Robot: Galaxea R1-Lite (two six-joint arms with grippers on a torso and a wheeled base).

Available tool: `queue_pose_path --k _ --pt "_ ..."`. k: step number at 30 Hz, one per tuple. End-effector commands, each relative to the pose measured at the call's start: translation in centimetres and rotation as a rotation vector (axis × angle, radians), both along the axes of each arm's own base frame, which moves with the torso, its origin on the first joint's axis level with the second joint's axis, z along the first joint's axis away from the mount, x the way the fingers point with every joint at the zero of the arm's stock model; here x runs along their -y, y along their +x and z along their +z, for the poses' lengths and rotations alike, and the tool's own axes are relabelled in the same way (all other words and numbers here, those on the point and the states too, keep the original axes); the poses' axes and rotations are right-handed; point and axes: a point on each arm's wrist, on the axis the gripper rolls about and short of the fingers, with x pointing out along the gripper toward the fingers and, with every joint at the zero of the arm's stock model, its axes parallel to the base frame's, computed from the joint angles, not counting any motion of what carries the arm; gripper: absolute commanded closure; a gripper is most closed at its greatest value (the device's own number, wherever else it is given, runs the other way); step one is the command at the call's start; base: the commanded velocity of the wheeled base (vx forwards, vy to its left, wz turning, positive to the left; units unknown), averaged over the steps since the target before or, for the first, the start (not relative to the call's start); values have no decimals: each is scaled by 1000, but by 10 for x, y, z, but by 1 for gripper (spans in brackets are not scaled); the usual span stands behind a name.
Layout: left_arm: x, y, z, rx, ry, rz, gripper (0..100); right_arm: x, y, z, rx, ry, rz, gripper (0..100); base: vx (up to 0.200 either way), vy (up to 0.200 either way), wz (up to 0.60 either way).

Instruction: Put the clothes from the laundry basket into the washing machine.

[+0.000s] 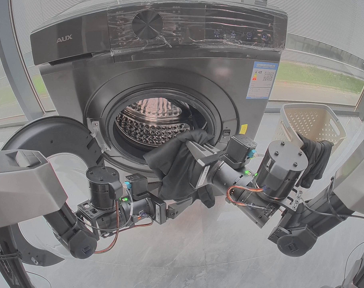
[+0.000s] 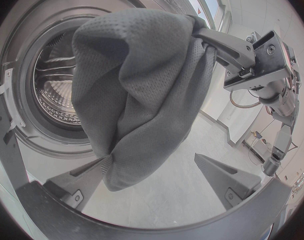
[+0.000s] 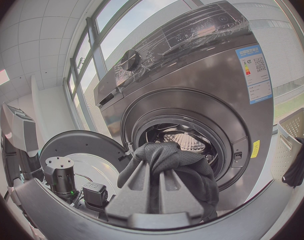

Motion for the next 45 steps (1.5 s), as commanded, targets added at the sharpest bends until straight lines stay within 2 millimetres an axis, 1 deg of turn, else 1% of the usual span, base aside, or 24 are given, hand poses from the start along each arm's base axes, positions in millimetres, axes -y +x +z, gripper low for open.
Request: queue_pose_path --k 1,2,9,15,22,23,30,35,40,41,45 --pt "2 4 -12 -11 9 9 0 0 0 0 0 -1 1 100 0 0 0" --pt "2 5 -13 -5 7 18 100 0 0 -1 0 -1 1 100 0 0 0" --pt "4 9 -13 25 -10 40 100 0 0 -2 -3 -2 1 100 0 0 0" --pt "4 6 -10 46 -26 34 100 1 0 -5 -13 -11 -1 100 0 0 0" --pt "2 3 -15 31 -15 35 100 1 0 -6 -15 -13 -2 100 0 0 0" --pt "1 2 -16 25 -12 34 0 1 0 -6 -15 -13 -2 100 0 0 0" --pt "3 9 -15 38 -25 46 0 0 0 -6 -15 -13 0 100 0 0 0" --pt "6 14 -10 60 -41 43 0 -1 -2 -6 -15 -13 4 100 0 0 0" --pt "10 17 -13 59 -41 43 0 -1 -2 -6 -15 -13 4 100 0 0 0" --pt "10 17 -13 61 -42 48 100 -1 -2 -6 -15 -13 4 100 0 0 0" --pt "11 18 -12 70 -46 66 100 -1 -2 -7 -16 -14 4 100 0 0 0"
